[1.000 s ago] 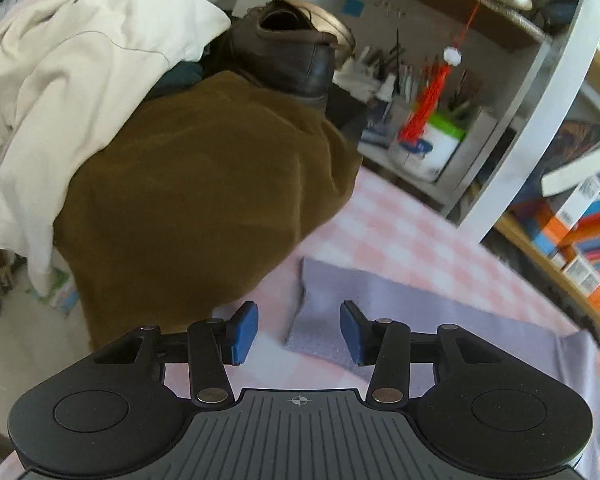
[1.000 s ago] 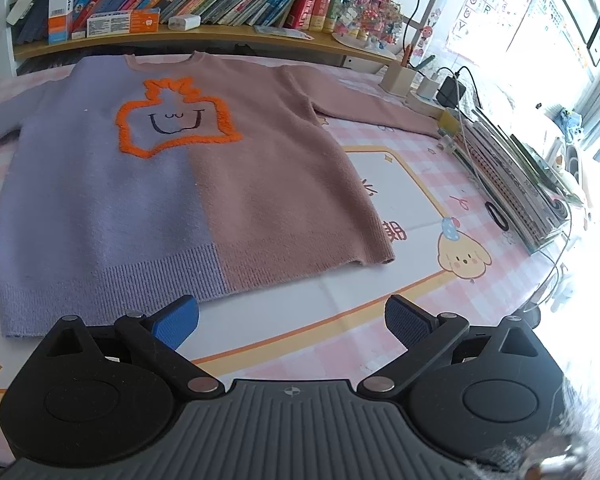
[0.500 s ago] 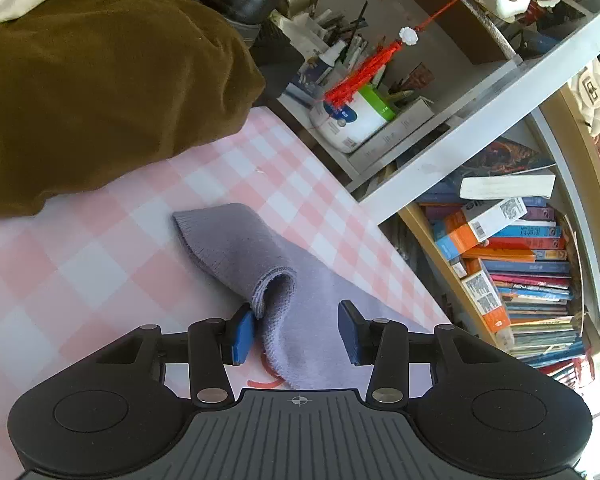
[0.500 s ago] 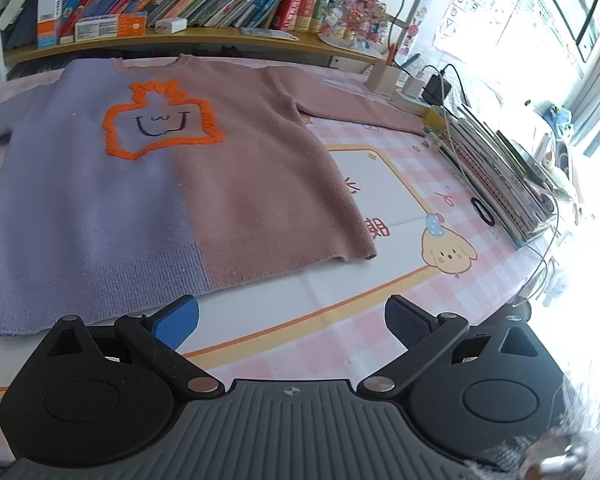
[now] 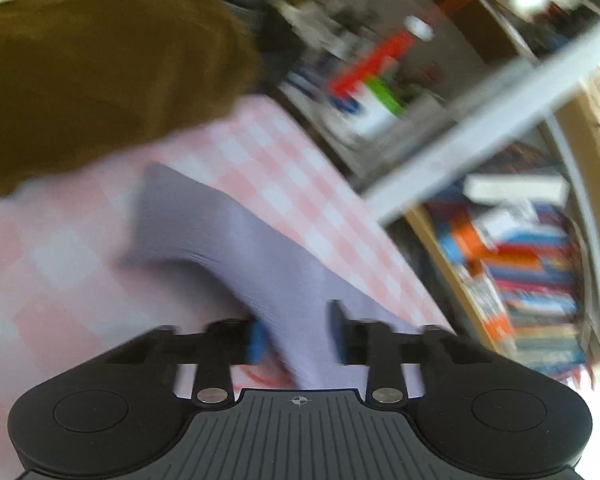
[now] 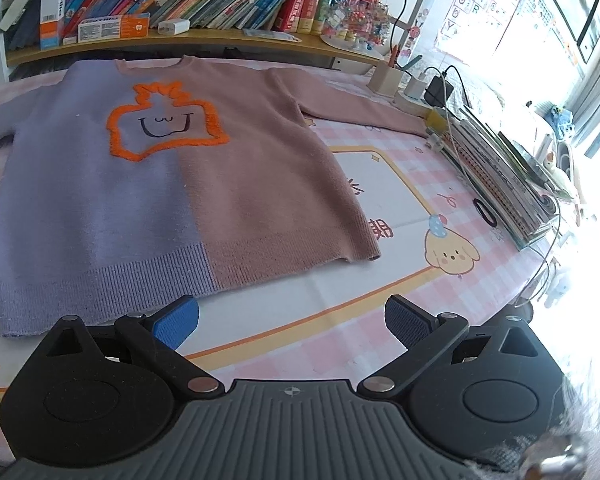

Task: Fold clothes
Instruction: 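Reach the left tool to the lavender sleeve cuff and close on it, then lift the lavender sleeve with the left tool toward the sweater body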

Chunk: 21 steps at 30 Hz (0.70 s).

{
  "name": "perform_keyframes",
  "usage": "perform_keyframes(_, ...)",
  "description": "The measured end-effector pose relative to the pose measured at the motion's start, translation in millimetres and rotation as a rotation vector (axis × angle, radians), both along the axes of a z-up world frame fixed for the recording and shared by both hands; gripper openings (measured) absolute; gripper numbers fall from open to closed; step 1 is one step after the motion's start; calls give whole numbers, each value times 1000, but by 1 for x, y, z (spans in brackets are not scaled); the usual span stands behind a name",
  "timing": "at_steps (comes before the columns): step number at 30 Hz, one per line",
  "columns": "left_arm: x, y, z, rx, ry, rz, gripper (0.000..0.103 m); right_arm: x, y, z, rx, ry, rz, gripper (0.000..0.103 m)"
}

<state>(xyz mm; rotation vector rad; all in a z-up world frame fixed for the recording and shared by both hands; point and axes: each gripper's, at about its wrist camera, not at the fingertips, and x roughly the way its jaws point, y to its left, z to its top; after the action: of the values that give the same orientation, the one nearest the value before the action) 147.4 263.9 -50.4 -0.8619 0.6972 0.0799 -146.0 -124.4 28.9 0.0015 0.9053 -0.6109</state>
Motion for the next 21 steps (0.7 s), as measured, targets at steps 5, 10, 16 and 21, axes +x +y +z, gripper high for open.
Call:
perform_keyframes(5, -4, 17, -2, -25, -12, 46, 4, -2, -3, 0, 6, -5, -19, 100)
perform_keyframes(10, -10, 28, 9, -4, -56, 64, 4, 1, 1, 0, 7, -10, 19, 100)
perform_keyframes(16, -19, 36, 31, 36, -132, 117, 4, 8, 3, -1, 16, -17, 62, 100)
perform_keyframes(21, -23, 35, 45, 51, -172, 144, 4, 9, -2, -1, 25, -33, 77, 100)
